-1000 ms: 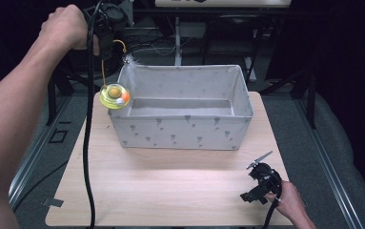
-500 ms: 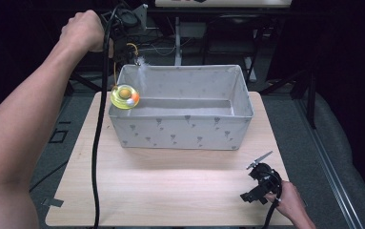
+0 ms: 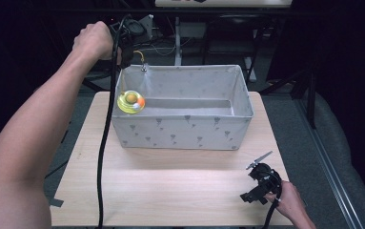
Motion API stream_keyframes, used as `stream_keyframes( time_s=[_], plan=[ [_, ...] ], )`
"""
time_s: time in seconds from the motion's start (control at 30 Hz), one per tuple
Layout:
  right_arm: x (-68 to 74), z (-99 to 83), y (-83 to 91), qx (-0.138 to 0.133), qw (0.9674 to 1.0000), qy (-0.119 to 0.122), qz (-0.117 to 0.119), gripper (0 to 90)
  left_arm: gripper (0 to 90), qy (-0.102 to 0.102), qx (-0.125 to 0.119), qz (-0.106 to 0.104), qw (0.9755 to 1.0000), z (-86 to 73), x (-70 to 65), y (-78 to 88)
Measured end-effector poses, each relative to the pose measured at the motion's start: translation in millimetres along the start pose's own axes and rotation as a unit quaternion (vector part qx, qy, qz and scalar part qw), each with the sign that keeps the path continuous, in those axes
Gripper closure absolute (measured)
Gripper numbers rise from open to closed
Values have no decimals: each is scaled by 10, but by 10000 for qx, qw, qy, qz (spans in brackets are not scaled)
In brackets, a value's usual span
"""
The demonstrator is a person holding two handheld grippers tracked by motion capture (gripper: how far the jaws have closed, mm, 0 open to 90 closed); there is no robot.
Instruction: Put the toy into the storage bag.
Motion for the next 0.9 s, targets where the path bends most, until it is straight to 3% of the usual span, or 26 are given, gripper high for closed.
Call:
stream_keyframes(
  time_s=[0.57,0.9],
  plan=[
    [8,0,-6,29,10000,15,42,19,878,132,111,-382,9991,-11,-18,-443],
    [8,0,-8,30,10000,18,37,20,878,90,171,-561,9982,-42,-69,-698]
  ],
)
Point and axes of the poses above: each handheld gripper's, and its own axes: y roughly backward along the jaws, z roughly out of its top, x roughly to its left, the point moved 3 cm from there along -y, roughly forward along the jaws, and after that the axes turned 9 degrees about x, right-handed, at the moved point
